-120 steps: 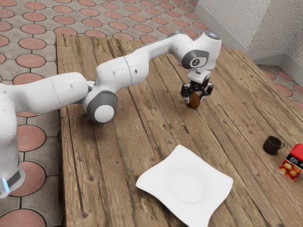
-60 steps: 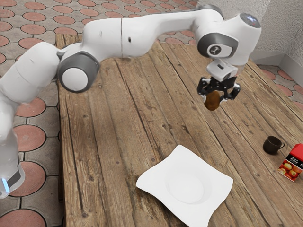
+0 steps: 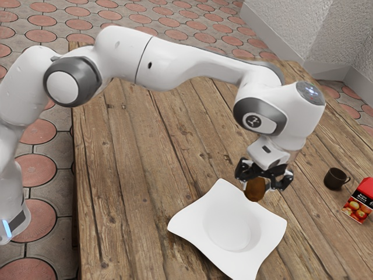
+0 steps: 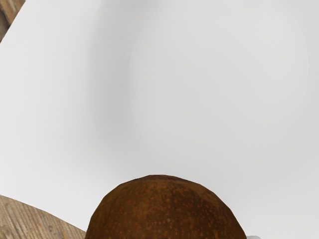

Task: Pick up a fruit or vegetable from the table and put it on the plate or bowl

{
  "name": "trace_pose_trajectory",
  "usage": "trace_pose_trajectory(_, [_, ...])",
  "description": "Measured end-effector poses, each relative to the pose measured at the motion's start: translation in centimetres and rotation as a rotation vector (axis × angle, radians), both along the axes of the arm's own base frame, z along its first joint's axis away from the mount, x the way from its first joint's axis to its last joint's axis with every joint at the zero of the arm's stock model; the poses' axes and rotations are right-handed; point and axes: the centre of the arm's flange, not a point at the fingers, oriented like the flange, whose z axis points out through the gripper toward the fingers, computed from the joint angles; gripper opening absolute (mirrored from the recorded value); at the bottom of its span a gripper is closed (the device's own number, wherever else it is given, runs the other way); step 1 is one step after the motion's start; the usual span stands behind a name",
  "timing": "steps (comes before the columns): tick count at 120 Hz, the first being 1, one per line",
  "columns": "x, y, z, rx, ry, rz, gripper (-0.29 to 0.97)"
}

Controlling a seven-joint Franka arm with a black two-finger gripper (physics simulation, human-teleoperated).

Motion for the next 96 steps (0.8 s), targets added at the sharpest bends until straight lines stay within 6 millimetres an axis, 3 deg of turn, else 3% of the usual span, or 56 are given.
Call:
trace_pose_trajectory(28, [-0.7, -2.9, -2.1, -0.042, -0.034, 0.021, 0.21])
trace_pose_trajectory(46, [-1.7, -4.3, -2.2, -0.064, -0.057, 0.033, 0.21])
trace_pose_trajectory(69, [-3.4, -4.8, -3.3, -0.074, -0.055, 0.066, 0.21])
trace_pose_trajectory(88, [-3.6, -5.0, -3.6, -0.095, -0.066, 0.099, 0.21])
trace_pose_trajectory(96, [-3.2, -4.4, -3.5, -0.109, -0.069, 0.137, 0.39])
